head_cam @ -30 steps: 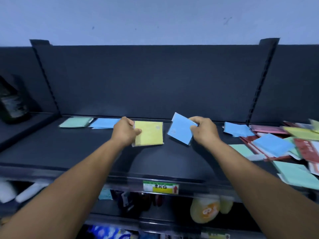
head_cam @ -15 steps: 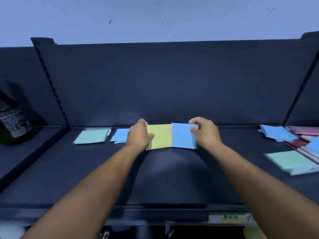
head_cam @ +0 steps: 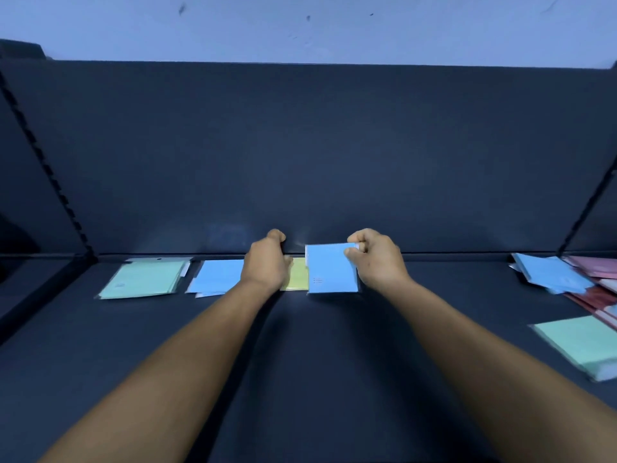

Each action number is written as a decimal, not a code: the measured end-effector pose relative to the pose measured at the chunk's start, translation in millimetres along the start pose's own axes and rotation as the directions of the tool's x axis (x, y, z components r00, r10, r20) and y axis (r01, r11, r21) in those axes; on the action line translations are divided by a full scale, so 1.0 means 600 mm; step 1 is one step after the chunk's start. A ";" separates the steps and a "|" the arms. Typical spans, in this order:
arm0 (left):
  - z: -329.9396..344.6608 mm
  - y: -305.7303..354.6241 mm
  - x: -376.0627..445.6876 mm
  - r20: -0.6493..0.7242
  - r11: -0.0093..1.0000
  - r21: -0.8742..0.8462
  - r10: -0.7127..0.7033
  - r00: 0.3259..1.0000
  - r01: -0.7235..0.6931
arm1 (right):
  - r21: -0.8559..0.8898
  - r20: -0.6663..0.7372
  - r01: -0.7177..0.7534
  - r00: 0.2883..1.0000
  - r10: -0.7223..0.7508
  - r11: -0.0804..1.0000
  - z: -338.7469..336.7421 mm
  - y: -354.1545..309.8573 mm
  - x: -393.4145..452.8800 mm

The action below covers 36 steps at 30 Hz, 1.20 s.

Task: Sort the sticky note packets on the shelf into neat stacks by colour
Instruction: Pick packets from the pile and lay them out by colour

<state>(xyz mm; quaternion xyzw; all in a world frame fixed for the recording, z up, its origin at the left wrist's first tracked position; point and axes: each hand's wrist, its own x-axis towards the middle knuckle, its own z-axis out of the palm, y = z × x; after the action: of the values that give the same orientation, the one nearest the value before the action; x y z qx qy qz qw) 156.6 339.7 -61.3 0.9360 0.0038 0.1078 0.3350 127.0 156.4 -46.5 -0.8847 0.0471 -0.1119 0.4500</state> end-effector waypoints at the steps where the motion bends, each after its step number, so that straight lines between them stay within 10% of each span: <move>1: -0.005 -0.001 -0.003 -0.013 1.000 0.006 0.025 1.000 -0.025 | 0.004 0.010 0.003 1.000 -0.003 1.000 0.004 -0.003 0.003; 17: -0.143 -0.125 -0.092 0.231 0.974 0.192 0.072 0.970 -0.118 | 0.057 0.194 0.061 0.978 -0.071 0.996 0.184 -0.125 -0.055; 27: -0.171 -0.136 -0.104 0.413 0.894 0.401 0.020 0.911 -0.201 | -0.439 0.334 0.224 0.940 -0.074 0.870 0.214 -0.139 -0.088; 36: -0.148 -0.087 -0.106 0.384 0.807 0.479 0.162 0.909 -0.346 | -0.522 0.330 0.281 0.937 -0.113 0.805 0.142 -0.139 -0.116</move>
<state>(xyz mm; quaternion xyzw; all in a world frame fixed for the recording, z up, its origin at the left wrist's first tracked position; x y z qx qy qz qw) 80.1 430.8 -40.0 0.9881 -0.1487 -0.0086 0.0378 78.2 285.5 -38.4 -0.9842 -0.0798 -0.0121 0.1577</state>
